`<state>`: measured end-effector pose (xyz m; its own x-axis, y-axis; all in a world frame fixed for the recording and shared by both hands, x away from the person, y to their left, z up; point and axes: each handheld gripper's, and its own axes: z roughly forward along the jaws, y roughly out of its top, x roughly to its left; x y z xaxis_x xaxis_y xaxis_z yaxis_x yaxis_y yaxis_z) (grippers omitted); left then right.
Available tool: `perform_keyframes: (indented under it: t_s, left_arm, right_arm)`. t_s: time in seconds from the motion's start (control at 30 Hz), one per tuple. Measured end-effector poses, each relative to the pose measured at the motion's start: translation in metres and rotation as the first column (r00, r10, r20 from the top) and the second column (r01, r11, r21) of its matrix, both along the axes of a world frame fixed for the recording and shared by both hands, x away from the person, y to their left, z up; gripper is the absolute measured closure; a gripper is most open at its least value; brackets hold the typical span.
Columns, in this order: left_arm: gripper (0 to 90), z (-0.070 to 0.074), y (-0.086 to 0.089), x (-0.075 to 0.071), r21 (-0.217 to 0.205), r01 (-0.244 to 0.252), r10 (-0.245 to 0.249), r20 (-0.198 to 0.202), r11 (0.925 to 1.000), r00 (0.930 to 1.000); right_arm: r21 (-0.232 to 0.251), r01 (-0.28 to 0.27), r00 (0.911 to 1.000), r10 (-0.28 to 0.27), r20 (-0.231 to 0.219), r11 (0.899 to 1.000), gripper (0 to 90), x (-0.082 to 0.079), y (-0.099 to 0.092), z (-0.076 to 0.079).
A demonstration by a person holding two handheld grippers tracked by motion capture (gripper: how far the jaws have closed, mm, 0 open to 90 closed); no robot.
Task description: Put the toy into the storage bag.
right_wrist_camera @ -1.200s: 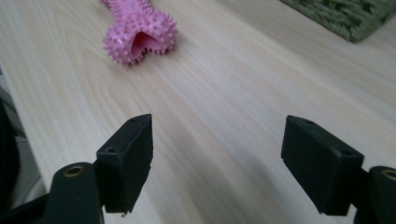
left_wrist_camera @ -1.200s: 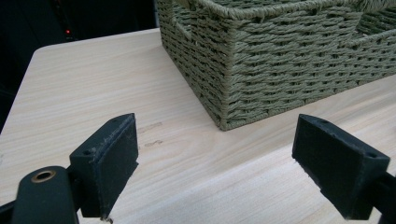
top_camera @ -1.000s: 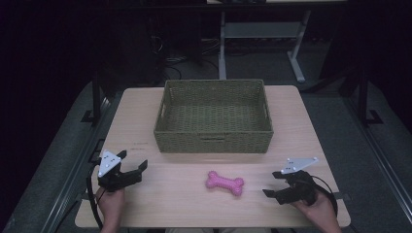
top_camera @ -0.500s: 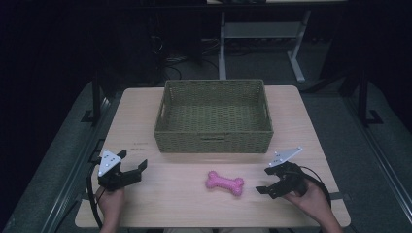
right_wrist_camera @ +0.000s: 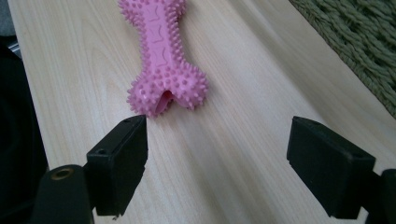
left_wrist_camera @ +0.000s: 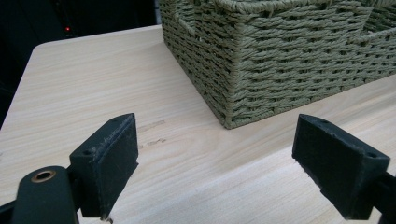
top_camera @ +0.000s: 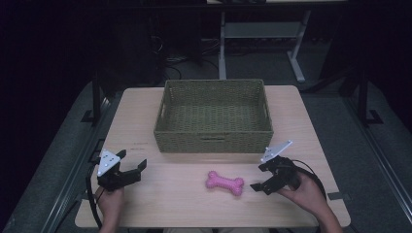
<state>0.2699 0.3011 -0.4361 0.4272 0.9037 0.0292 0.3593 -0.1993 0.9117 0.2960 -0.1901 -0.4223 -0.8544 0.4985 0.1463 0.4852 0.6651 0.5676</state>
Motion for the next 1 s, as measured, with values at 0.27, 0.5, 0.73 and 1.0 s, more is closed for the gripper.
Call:
perform_keyframes:
  t_s: [0.27,0.5,0.73,1.0]
  left_arm:
    - [13.8,0.0,0.0,0.0,0.003,-0.001,0.001,0.0,1.0,1.0]
    - [13.9,0.0,0.001,0.0,-0.001,-0.005,0.005,0.0,1.0,1.0]
    - [13.8,0.0,0.002,0.001,-0.003,-0.004,0.004,-0.009,1.0,0.9999]
    - [13.9,0.0,0.002,0.0,-0.003,-0.004,0.004,-0.005,1.0,1.0]
  right_arm:
    - [-0.011,-0.029,0.9996,0.029,-0.002,1.0,20.4,0.006,0.01,0.007]
    - [-0.023,-0.057,0.9984,0.057,-0.005,0.998,20.7,0.009,0.019,0.009]
    - [-0.041,-0.087,0.9962,0.087,-0.008,0.995,20.8,0.011,0.031,0.009]
    - [-0.054,-0.122,0.9925,0.122,-0.013,0.991,21.3,0.016,0.045,0.014]
